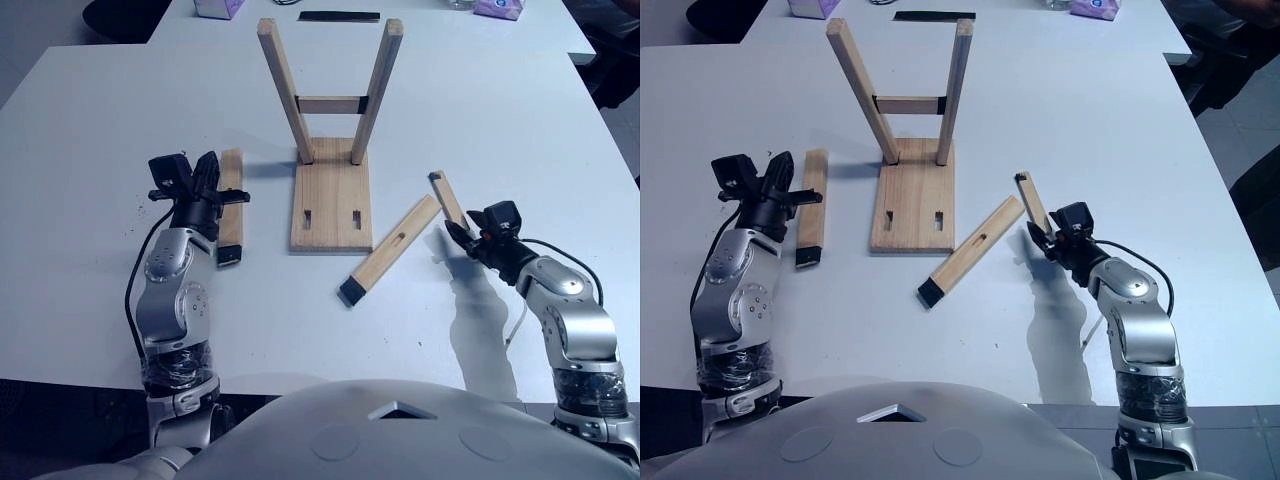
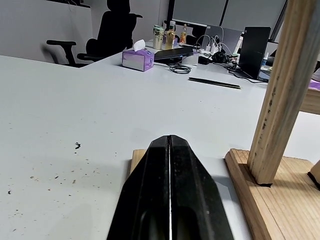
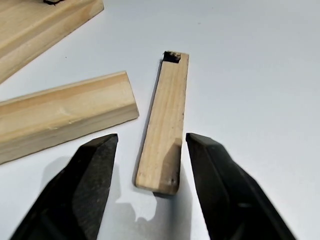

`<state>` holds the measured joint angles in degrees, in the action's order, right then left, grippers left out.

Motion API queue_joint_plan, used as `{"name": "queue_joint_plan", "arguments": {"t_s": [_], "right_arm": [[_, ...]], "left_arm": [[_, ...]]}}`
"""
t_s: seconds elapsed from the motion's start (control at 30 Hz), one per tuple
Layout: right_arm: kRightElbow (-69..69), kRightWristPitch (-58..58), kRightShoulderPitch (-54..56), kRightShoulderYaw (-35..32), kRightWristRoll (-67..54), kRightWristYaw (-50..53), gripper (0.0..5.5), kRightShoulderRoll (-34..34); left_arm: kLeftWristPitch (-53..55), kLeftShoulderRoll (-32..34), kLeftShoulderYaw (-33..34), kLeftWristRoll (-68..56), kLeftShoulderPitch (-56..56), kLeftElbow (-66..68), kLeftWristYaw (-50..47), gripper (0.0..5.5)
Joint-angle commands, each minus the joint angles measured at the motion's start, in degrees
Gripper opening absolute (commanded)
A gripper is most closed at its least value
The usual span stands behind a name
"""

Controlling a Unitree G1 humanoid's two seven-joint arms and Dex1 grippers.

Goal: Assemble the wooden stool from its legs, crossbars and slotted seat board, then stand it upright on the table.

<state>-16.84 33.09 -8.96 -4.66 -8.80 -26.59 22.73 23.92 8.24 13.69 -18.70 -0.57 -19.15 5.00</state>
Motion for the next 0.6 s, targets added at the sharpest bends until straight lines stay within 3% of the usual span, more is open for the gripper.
{"name": "queue_joint_plan", "arguments": {"t_s": [0.03,0.37,0.6], "right_arm": [[0.66,-0.61,-0.27,-0.09,0.22,1.78,2.52,-0.60],[2.60,0.41,-1.03,2.96,0.72,2.16,2.52,-0.24],[4.00,-0.80,-1.12,2.91,1.97,4.96,1.52,-0.48]], "left_arm": [[-0.07,-0.44,-0.55,0.27,0.21,0.90,-0.25,0.00],[-0.66,-0.65,-0.90,0.58,0.24,2.02,-0.26,0.00],[-1.25,-0.76,-0.93,0.69,0.59,2.68,-0.33,0.00]]}}
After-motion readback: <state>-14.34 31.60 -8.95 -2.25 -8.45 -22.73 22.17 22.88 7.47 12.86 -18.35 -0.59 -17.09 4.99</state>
